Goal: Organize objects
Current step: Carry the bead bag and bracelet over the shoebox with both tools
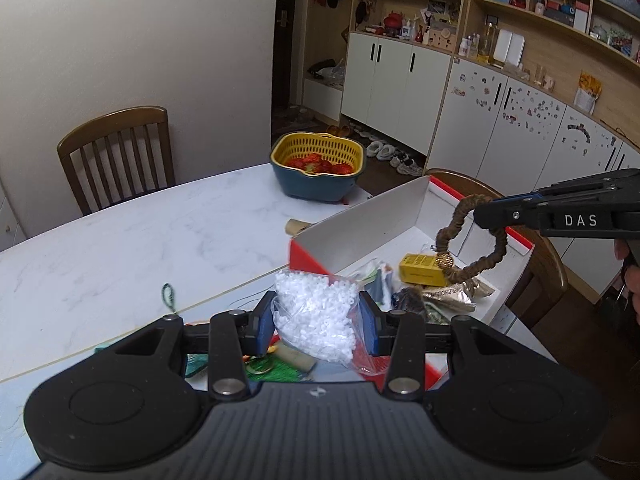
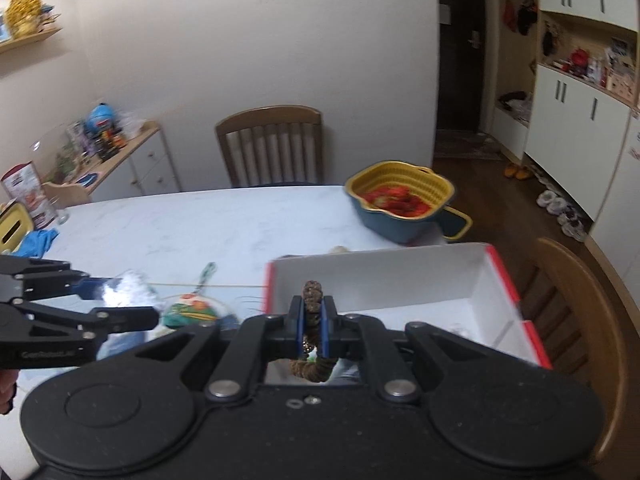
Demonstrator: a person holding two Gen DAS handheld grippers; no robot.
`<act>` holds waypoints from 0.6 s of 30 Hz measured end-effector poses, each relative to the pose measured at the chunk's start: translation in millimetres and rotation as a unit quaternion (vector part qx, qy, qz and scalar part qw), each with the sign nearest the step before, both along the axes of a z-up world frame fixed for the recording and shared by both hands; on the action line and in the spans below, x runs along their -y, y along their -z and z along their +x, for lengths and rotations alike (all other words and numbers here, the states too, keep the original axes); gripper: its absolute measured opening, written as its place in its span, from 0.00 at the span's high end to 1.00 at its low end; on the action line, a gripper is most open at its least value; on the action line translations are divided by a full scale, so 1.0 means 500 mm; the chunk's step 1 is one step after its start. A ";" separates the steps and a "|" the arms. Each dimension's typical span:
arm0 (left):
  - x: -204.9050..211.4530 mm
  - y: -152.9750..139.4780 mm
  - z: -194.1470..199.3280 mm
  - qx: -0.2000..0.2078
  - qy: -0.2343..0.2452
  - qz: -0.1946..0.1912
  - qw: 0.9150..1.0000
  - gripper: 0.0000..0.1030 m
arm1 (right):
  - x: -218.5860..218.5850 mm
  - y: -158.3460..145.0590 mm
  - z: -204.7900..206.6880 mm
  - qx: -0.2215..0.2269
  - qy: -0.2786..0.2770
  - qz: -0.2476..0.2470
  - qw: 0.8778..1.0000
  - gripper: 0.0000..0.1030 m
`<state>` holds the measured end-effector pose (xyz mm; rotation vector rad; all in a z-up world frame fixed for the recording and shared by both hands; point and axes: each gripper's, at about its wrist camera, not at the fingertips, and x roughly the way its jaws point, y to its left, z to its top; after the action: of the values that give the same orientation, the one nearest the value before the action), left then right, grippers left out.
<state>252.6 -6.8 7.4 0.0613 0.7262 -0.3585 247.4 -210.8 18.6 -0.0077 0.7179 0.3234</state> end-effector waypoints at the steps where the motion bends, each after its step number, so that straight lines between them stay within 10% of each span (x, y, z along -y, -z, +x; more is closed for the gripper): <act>1: 0.012 0.002 0.005 -0.002 0.000 0.000 1.000 0.60 | 0.016 0.003 0.004 0.000 0.004 0.000 1.000 0.94; 18: 0.243 0.107 0.085 -0.070 0.041 0.035 0.996 0.60 | 0.207 0.078 0.073 -0.033 0.017 0.006 0.999 0.94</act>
<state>295.4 -128.4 -45.9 0.1342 0.8776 -0.4183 283.9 -314.3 -20.5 0.0275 0.7813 0.2959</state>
